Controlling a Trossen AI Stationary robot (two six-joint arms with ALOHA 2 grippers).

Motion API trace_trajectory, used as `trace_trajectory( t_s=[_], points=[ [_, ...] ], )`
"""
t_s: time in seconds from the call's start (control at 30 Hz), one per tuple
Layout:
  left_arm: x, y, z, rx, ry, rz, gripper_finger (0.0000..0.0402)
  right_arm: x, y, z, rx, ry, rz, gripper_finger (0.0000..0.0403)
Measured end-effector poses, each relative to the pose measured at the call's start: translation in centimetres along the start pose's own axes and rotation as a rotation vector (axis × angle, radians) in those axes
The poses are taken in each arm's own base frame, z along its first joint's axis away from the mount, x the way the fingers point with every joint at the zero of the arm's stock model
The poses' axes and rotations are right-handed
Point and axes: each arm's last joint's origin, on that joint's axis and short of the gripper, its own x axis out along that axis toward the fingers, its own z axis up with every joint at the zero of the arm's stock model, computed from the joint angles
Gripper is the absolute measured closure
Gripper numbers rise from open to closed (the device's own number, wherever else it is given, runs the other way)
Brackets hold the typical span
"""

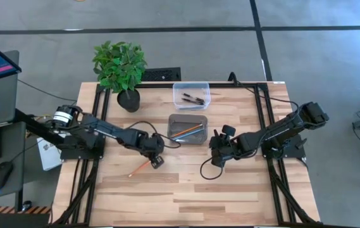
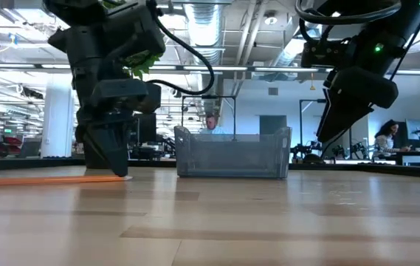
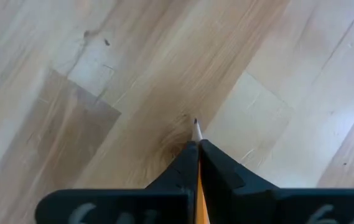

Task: Sort pens & pencils
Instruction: Put the orange pencil into the black bin

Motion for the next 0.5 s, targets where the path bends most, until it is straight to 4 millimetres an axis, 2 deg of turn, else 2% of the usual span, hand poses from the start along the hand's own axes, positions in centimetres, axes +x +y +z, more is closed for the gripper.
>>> trace_trajectory(
  t_s=[0.3, 0.5],
  points=[
    [0.3, 0.4, -0.3, 0.004, 0.065, -0.009, 0.0400, 0.0, 0.1, 0.1, 0.013, -0.012, 0.006, 0.0217],
    [2.7, -0.3, 0.1, 0.049, 0.050, -0.073, 0.0401, 0.0, 0.2, 0.4, 0.038, -0.038, 0.021, 0.0217]
  ],
)
